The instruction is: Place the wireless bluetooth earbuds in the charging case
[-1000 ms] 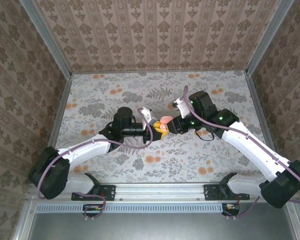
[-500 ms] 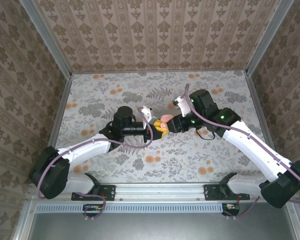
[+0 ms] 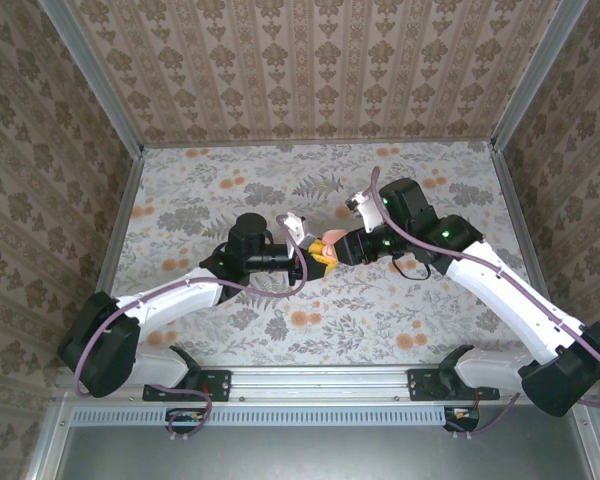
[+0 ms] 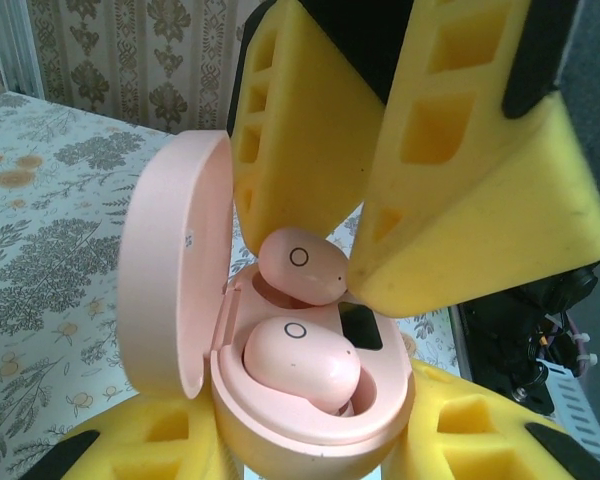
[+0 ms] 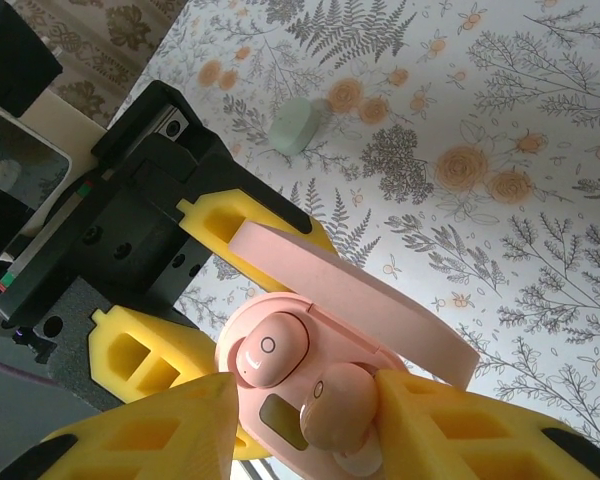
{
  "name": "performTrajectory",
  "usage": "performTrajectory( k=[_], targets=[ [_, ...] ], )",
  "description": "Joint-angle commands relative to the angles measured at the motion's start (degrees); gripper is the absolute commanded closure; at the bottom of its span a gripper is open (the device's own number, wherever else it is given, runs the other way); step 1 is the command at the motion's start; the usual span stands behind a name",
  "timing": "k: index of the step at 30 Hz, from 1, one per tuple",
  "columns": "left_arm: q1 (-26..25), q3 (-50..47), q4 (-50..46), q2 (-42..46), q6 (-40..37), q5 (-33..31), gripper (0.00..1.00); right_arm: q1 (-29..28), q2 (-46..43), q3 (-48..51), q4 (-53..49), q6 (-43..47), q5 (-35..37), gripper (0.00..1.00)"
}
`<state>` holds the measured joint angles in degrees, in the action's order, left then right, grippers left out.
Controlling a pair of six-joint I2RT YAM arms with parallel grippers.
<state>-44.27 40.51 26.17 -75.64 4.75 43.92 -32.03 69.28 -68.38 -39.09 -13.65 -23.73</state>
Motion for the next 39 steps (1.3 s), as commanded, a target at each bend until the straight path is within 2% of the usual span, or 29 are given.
performTrajectory(
  k=[1,24,39],
  targets=[
    [-1.17,1.15,2.48,0.48,0.06,3.55,1.00,0.39,-1.04,-1.79,0.10,-0.65,3.86,0.58],
    [-1.31,0.09,2.66,0.85,-0.25,2.63,1.00,0.39,-2.51,-3.60,-1.27,-1.57,5.34,0.56],
    [-1.30,1.01,1.08,1.03,-0.86,2.49,1.00,0.65,-6.99,-3.58,0.04,-5.55,7.67,0.57]
  ],
)
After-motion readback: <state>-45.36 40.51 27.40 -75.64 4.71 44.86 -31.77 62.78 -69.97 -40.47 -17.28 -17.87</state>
